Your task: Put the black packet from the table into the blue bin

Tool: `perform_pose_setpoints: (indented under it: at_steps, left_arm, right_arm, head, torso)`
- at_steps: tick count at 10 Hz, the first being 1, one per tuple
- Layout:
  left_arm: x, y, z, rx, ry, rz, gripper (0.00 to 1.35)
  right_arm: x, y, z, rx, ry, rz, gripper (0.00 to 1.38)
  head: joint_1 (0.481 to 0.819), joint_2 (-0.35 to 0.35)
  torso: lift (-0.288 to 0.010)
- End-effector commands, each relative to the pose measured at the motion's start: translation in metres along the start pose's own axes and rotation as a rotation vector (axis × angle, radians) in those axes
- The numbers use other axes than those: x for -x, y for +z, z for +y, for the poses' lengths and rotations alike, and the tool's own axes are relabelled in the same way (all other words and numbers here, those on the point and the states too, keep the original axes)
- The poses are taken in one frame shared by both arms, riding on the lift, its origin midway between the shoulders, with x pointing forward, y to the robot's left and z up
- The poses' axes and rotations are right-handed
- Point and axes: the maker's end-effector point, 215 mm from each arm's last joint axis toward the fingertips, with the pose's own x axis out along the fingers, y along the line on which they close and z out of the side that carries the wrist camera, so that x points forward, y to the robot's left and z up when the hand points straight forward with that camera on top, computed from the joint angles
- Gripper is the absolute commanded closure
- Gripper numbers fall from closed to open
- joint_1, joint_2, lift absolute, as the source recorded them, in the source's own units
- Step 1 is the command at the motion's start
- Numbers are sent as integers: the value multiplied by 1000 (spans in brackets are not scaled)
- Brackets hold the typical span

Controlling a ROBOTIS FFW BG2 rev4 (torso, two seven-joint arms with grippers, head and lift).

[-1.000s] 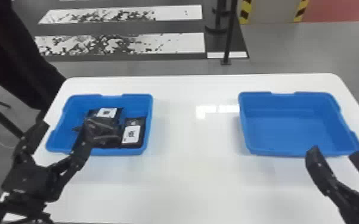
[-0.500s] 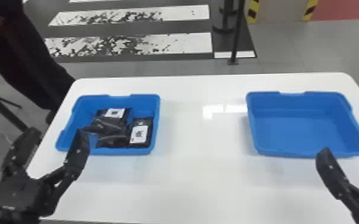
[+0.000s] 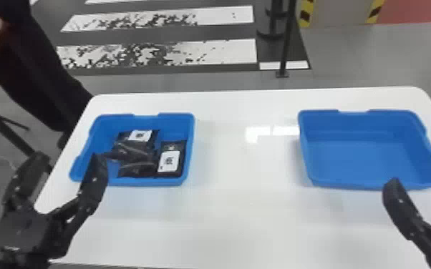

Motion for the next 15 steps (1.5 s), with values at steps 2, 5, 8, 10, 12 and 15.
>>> perform_pose_setpoints:
  at_steps: [2, 5, 8, 10, 12, 15]
  left_arm:
    - [1, -1, 2, 8, 5, 4, 127]
    - [1, 0, 3, 15, 11, 0, 127]
    - [1, -1, 3, 20, 9, 2, 127]
    - [1, -1, 3, 22, 10, 1, 127]
    - [1, -4, 2, 31, 9, 10, 127]
    - [0, -6, 1, 32, 6, 15, 127]
  right_arm:
    - [0, 1, 0, -2, 0, -3, 136]
    - [0, 1, 0, 0, 0, -2, 136]
    - [-1, 0, 2, -3, 3, -2, 136]
    - [-1, -1, 2, -5, 3, 1, 136]
    - [-1, -2, 3, -6, 5, 1, 136]
    - [-2, -2, 3, -7, 4, 1, 136]
  head:
    - [695, 111]
    - [695, 115]
    - [695, 117]
    - [695, 119]
    - [695, 119]
    - [695, 118]
  torso:
    - [-110]
    - [-110]
    - [-110]
    - [-110]
    - [-110]
    - [-110]
